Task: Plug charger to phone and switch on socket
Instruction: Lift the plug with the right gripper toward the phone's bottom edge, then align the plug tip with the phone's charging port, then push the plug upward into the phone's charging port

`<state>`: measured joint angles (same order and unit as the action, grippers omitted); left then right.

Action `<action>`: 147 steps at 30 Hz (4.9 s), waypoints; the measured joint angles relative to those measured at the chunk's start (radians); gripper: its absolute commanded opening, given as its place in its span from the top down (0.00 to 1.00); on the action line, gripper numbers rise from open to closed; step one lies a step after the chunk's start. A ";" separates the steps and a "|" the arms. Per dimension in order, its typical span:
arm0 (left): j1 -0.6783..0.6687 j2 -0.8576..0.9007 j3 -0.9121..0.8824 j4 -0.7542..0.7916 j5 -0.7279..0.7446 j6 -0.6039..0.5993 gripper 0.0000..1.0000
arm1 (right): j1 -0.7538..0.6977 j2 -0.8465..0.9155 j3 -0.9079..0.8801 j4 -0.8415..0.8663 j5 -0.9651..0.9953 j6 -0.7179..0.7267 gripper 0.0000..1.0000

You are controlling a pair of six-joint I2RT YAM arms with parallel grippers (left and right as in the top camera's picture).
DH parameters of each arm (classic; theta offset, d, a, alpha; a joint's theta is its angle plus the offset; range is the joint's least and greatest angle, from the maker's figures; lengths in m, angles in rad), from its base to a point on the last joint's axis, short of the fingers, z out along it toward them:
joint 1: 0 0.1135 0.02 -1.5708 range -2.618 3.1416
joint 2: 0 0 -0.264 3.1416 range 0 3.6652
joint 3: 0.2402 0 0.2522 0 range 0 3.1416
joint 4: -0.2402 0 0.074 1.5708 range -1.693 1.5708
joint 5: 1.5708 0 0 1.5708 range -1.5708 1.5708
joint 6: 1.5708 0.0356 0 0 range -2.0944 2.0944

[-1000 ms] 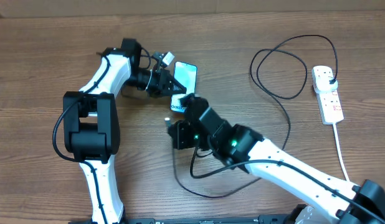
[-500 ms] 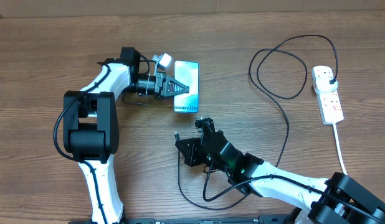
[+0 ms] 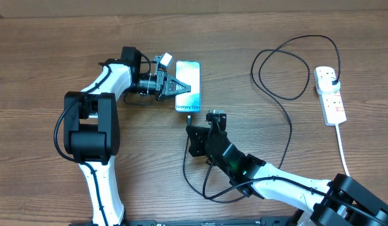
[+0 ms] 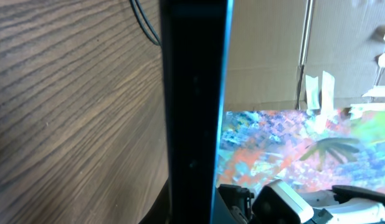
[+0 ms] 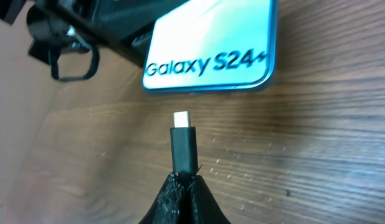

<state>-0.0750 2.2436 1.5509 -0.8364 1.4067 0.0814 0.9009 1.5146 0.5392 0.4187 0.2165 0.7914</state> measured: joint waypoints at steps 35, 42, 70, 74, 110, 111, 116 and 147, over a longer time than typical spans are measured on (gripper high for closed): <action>-0.050 0.000 0.000 0.056 -0.029 -0.076 0.96 | -0.003 0.000 0.000 -0.034 0.031 -0.032 0.96; -0.050 0.000 0.000 0.056 -0.031 -0.080 0.96 | -0.005 0.000 0.000 -0.038 0.045 -0.032 0.96; -0.050 0.000 0.000 0.040 -0.026 -0.135 0.96 | -0.005 0.000 0.000 -0.044 0.050 0.010 0.96; -0.050 0.000 0.000 0.040 -0.026 -0.135 0.95 | -0.005 0.000 0.000 -0.044 0.053 0.013 0.96; -0.063 0.000 0.000 0.041 -0.011 -0.135 0.94 | -0.016 0.000 0.000 -0.026 0.027 0.016 0.96; -0.063 0.000 0.000 0.041 -0.011 -0.135 0.94 | -0.016 0.000 0.000 -0.029 0.032 0.016 0.96; -0.063 0.000 0.000 0.042 -0.011 -0.135 0.94 | -0.016 0.000 0.000 -0.031 0.038 0.016 0.96; -0.063 0.000 0.000 0.050 -0.011 -0.135 0.96 | -0.018 0.000 0.000 -0.037 0.057 0.080 0.96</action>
<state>-0.1379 2.2436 1.5505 -0.7868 1.3956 -0.0536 0.8833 1.5146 0.5392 0.3813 0.2737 0.8715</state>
